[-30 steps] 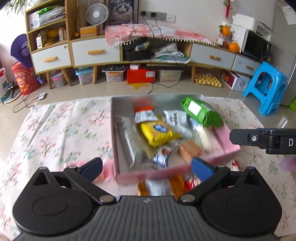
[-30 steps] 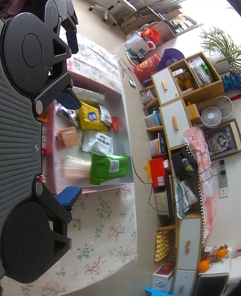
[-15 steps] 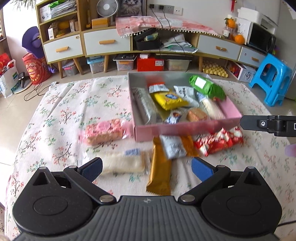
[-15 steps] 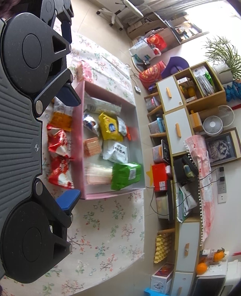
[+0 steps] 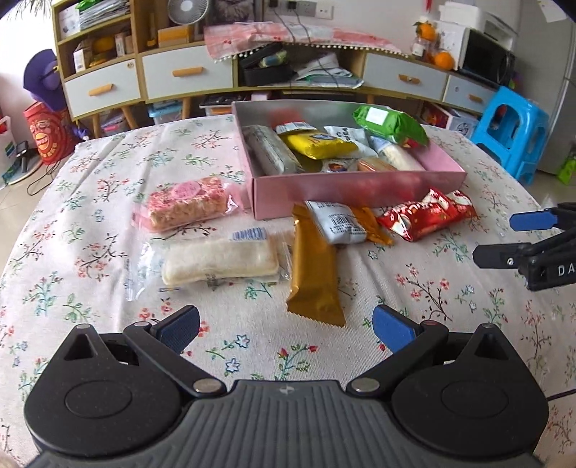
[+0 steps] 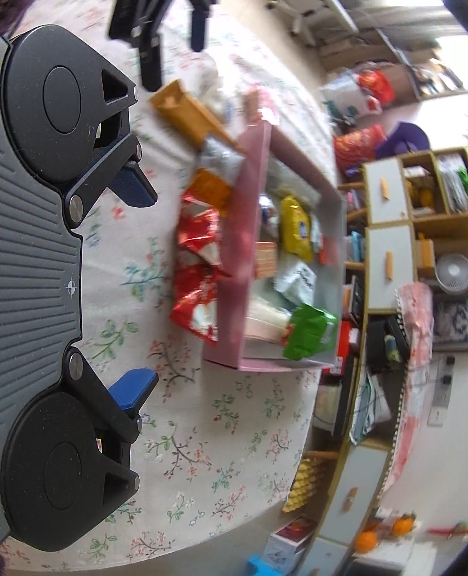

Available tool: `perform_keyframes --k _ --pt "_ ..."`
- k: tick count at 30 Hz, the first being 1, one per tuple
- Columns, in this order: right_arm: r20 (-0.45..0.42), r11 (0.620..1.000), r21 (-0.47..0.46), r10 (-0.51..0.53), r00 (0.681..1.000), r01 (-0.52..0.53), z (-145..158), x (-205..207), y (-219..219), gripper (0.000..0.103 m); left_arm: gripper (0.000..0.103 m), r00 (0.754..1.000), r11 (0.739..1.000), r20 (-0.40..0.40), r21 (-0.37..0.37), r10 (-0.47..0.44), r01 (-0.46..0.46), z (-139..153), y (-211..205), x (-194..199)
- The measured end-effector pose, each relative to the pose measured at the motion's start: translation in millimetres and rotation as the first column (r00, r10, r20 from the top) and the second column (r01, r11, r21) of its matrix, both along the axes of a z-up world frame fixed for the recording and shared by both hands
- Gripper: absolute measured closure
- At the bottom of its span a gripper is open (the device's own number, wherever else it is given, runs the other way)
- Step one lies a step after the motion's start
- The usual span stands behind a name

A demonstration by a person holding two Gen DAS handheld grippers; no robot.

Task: Organize snacks
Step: 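Move both open tools back toward the red-and-white candy packets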

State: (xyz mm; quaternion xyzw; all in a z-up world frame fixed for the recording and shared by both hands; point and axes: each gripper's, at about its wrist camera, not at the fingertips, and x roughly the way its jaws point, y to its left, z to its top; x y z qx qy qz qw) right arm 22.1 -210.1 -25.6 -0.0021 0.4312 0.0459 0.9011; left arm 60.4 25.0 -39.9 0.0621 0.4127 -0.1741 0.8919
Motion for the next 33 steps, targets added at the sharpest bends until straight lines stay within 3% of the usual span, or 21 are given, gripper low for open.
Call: perform_keyframes --k 7,13,19,24,29,33 --pt "0.02 0.998 -0.007 0.058 0.998 -0.058 -11 0 -11 0.005 0.001 0.997 0.998 0.06 -0.034 -0.047 0.049 13 -14 -2" --pt "0.036 0.99 0.109 0.085 0.996 -0.088 -11 11 -28 0.005 0.016 0.99 0.987 0.071 -0.093 -0.121 0.127 18 -38 12" --pt "0.013 0.971 0.237 0.021 1.0 -0.024 -12 20 -55 0.008 0.036 0.968 0.968 0.094 -0.083 -0.23 0.238 14 -71 19" --pt "-0.053 0.931 0.355 -0.075 0.996 0.089 -19 31 -78 0.025 0.05 0.958 0.959 0.085 -0.054 -0.273 0.278 4 -90 27" --pt "-0.125 0.861 0.469 -0.158 0.979 0.199 -27 42 -93 0.053 0.052 0.956 0.958 0.093 -0.051 -0.278 0.283 4 -104 29" --pt "-0.155 0.8 0.551 -0.181 0.971 0.238 -28 47 -97 0.067 0.054 0.951 0.955 0.117 -0.043 -0.288 0.294 7 -112 26"
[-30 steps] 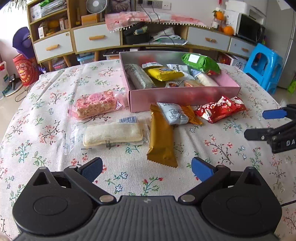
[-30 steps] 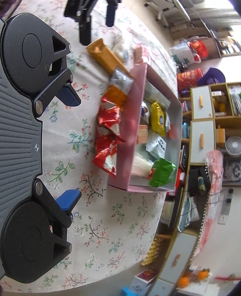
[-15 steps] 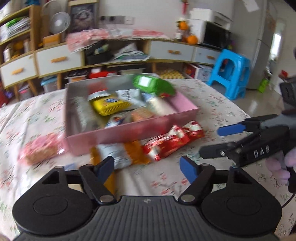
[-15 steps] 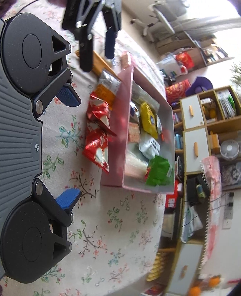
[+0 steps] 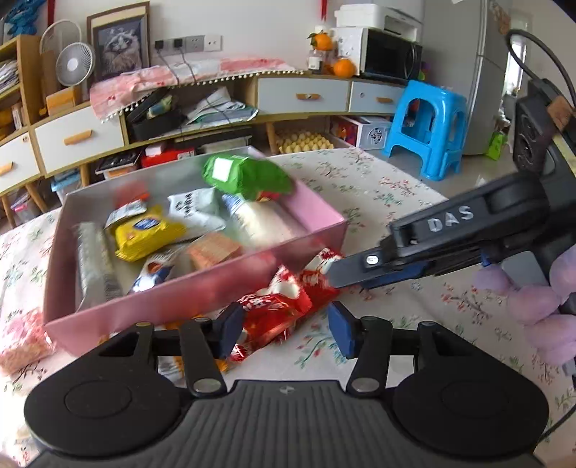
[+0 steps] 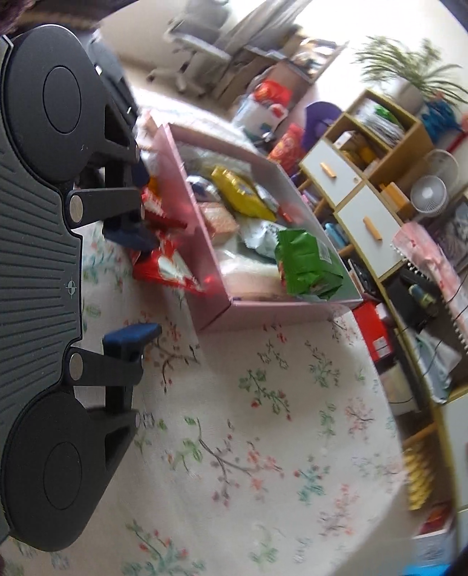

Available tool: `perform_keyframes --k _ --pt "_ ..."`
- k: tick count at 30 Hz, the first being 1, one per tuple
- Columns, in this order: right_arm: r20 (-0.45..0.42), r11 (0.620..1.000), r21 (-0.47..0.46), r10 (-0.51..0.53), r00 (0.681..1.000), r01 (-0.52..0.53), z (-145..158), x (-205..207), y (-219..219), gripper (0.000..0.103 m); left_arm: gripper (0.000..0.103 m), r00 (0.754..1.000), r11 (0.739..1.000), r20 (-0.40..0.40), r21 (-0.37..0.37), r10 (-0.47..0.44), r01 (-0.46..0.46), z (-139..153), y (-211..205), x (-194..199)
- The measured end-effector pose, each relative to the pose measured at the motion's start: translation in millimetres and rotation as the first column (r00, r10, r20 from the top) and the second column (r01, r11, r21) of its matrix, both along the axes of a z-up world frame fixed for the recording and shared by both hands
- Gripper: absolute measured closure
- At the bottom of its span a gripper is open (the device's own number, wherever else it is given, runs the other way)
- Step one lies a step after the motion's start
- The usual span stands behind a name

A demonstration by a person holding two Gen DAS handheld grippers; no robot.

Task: Organize snacks
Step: 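Move both open tools back toward the red-and-white candy packets, then grasp a red-and-white candy packet with the left tool while the right tool grasps another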

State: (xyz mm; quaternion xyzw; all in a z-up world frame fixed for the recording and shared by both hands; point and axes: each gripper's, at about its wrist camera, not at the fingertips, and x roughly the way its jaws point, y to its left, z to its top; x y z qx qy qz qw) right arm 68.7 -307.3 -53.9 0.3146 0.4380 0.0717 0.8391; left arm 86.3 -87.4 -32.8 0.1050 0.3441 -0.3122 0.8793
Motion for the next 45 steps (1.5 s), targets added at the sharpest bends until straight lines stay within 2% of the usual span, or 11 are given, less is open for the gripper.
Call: perform_keyframes --k 3,4,9,12,18,31,41,45 --pt "-0.01 0.998 0.048 -0.037 0.999 0.038 -1 3 -3 0.073 0.06 1.0 1.0 0.023 0.028 -0.002 0.002 0 -6 -3" --pt "-0.019 0.997 0.063 -0.048 0.999 0.049 -2 5 -4 0.08 0.062 1.0 0.999 0.027 0.035 0.004 -0.005 -1 -8 -3" --pt "-0.05 0.994 0.058 -0.09 0.995 0.092 1 6 -6 0.092 0.09 0.999 0.997 0.036 0.07 0.035 -0.037 -1 -10 -4" --pt "-0.06 0.995 0.038 -0.088 0.994 0.09 6 2 -7 0.097 0.094 1.0 0.997 0.026 0.07 0.016 -0.017 1 -6 -7" --pt "-0.109 0.997 0.016 -0.077 0.991 0.08 9 -11 -9 0.098 0.097 0.999 0.996 0.0 0.073 -0.053 0.053 6 9 -19" --pt "-0.21 0.997 0.06 -0.033 0.977 0.047 7 -59 7 0.097 0.098 0.977 0.972 -0.071 0.112 -0.199 0.206 8 41 -53" --pt "-0.254 0.995 0.102 0.039 0.967 -0.014 6 -77 29 0.094 0.101 0.98 0.971 -0.11 0.158 -0.164 0.18 1 87 -71" --pt "-0.256 0.996 0.071 0.072 0.964 -0.056 6 -80 42 0.091 0.101 0.984 0.974 -0.111 0.166 -0.138 0.155 1 102 -74"
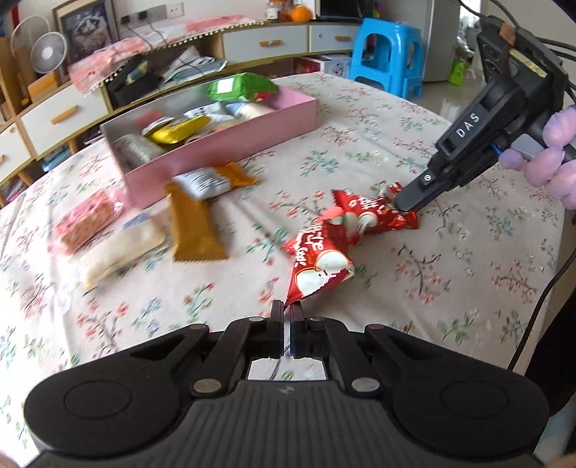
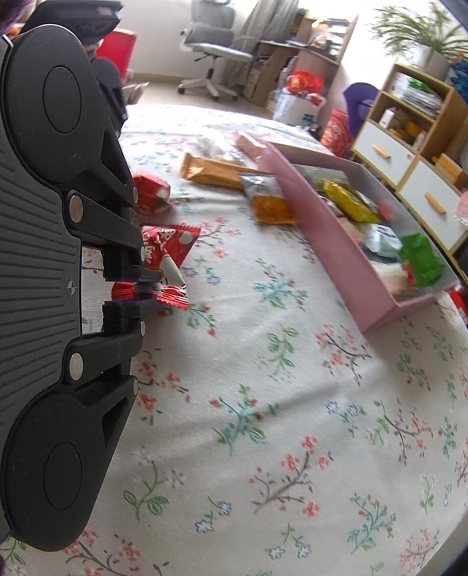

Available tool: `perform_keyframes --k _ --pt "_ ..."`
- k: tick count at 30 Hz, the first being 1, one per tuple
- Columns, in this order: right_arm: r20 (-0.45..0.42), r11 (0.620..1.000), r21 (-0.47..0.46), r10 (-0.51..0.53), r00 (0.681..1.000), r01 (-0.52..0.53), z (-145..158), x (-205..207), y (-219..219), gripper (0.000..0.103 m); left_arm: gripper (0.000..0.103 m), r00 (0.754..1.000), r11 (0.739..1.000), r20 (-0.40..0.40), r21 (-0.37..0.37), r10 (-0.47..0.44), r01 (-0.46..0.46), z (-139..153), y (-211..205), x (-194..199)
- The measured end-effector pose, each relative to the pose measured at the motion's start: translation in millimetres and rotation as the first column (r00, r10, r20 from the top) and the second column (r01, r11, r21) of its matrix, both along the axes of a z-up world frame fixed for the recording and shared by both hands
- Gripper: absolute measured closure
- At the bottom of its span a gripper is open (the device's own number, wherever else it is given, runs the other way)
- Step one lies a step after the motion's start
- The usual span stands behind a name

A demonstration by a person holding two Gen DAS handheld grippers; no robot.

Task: Organize snacks
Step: 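Grasp a red-and-white candy packet with the left tool while the right tool grasps another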

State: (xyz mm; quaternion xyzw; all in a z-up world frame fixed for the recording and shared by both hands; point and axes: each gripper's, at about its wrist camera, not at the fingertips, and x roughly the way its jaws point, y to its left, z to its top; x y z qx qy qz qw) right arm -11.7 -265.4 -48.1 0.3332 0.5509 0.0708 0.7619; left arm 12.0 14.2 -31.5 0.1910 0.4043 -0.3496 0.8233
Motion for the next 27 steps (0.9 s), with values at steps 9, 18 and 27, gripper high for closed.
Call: perform_keyframes --k 9,18,27 --pt "0.128 0.966 -0.21 0.178 0.976 -0.149 16 -5 15 0.053 0.053 0.999 0.996 -0.033 -0.087 -0.017 0.014 1 9 -12" --pt "0.194 0.779 -0.504 0.523 0.83 -0.373 22 -22 41 0.028 0.02 0.993 0.979 -0.108 -0.193 0.043 -0.064 4 -5 -17" --pt "0.218 0.78 -0.487 0.544 0.81 -0.392 22 -21 51 0.028 0.025 0.927 0.901 -0.28 -0.286 0.248 -0.328 -1 -15 0"
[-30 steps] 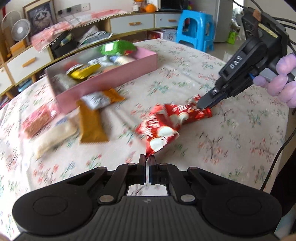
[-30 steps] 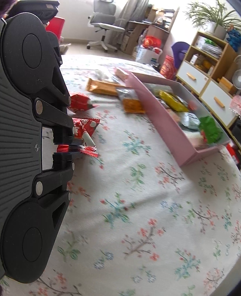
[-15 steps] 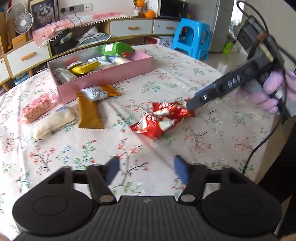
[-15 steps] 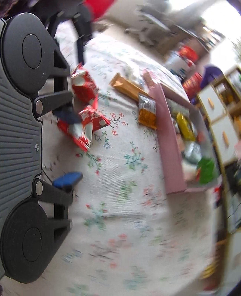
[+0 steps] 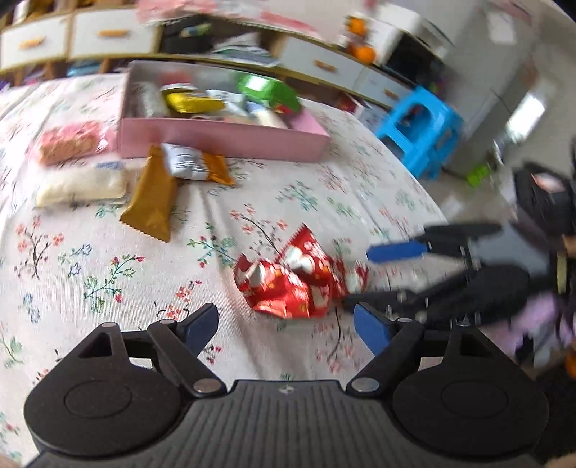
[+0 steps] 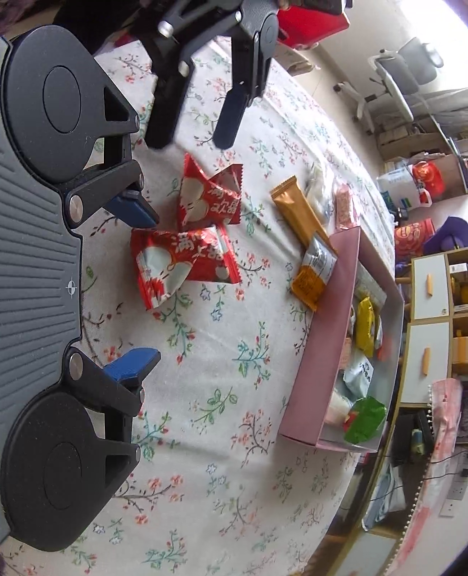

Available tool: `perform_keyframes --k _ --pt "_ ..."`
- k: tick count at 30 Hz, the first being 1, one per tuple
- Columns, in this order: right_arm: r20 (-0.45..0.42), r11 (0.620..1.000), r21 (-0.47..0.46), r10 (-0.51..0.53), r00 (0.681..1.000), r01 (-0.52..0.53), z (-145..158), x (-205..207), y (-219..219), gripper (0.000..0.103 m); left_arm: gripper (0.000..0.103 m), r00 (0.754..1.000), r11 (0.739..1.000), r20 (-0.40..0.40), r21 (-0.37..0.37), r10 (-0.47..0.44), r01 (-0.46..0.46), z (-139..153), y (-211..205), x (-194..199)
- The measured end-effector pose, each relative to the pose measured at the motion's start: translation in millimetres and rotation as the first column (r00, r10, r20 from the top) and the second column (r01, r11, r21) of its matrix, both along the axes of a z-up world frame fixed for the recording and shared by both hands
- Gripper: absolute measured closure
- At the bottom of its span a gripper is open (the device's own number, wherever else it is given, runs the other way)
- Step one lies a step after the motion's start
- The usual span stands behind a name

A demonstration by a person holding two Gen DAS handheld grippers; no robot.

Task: Organize snacks
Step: 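Grasp a red-and-white candy packet with the left tool while the right tool grasps another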

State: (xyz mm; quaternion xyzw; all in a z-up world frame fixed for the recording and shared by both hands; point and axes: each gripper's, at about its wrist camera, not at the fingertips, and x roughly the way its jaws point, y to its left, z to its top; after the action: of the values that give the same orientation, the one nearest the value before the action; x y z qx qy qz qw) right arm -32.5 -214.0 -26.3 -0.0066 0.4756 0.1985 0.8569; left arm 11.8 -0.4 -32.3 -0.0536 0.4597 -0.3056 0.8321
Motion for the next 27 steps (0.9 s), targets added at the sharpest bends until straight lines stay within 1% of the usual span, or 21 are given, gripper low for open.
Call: perform_keyframes --k 2,3,4,5,7,8,10,12,13,15,18,20,22,23,24,27 --pt "0.011 1.0 0.0 0.004 1.0 -0.004 0 2 4 0.029 0.029 0.999 0.999 0.004 0.006 0.036 -0.036 0 -4 3" --pt "0.017 1.0 0.0 0.007 1.0 -0.007 0 2 7 0.029 0.033 0.999 0.999 0.012 0.02 0.044 -0.044 0 -6 4" --pt "0.02 1.0 -0.004 0.011 1.0 -0.011 -1 3 9 0.03 0.034 0.999 0.998 0.021 0.035 0.045 -0.045 -1 -9 4" --pt "0.02 1.0 -0.012 0.016 1.0 -0.015 -2 3 11 0.031 0.038 0.999 0.998 0.031 0.052 0.041 -0.042 -2 -12 4" --pt "0.026 0.999 -0.036 0.023 0.999 -0.022 -5 3 15 0.033 0.042 0.999 0.996 0.049 0.082 0.022 -0.026 -3 -16 4" --pt "0.029 0.998 -0.05 0.027 0.999 -0.025 -6 3 16 0.033 0.045 0.998 0.995 0.056 0.102 0.013 -0.019 -4 -17 3" --pt "0.034 0.997 -0.074 0.027 0.999 -0.025 -8 3 15 0.038 0.05 0.997 0.99 0.073 0.138 -0.011 0.001 -5 -16 2" --pt "0.036 0.997 -0.075 0.011 0.999 -0.008 -9 3 10 0.04 0.058 0.995 0.986 0.093 0.167 -0.028 0.012 -5 -11 0" --pt "0.036 0.997 -0.074 0.002 0.999 0.001 -8 3 8 0.041 0.059 0.995 0.984 0.099 0.18 -0.024 0.006 -4 -8 -1" --pt "0.035 0.998 -0.062 -0.012 0.999 0.014 -7 4 5 0.041 0.058 0.993 0.979 0.117 0.201 -0.007 -0.017 -2 2 0" --pt "0.037 0.998 -0.058 -0.015 0.999 0.018 -6 5 6 0.041 0.059 0.985 0.969 0.166 0.235 0.035 -0.074 2 17 2" --pt "0.042 0.998 -0.063 -0.006 0.999 0.009 -6 6 11 0.041 0.058 0.984 0.973 0.173 0.217 0.042 -0.08 5 25 4" --pt "0.047 0.998 -0.066 0.008 0.999 -0.005 -4 7 16 0.041 0.051 0.985 0.983 0.169 0.176 0.022 -0.052 9 28 4" --pt "0.051 0.998 -0.068 0.015 0.999 -0.011 -4 7 19 0.041 0.043 0.984 0.987 0.176 0.156 0.002 -0.03 11 27 3" --pt "0.053 0.997 -0.072 0.021 0.998 -0.017 -3 7 21 0.041 0.037 0.983 0.989 0.185 0.148 -0.021 -0.007 12 25 1" --pt "0.056 0.996 -0.091 0.027 0.998 -0.022 -4 9 26 0.041 0.035 0.975 0.987 0.204 0.153 -0.089 0.058 10 13 -3"
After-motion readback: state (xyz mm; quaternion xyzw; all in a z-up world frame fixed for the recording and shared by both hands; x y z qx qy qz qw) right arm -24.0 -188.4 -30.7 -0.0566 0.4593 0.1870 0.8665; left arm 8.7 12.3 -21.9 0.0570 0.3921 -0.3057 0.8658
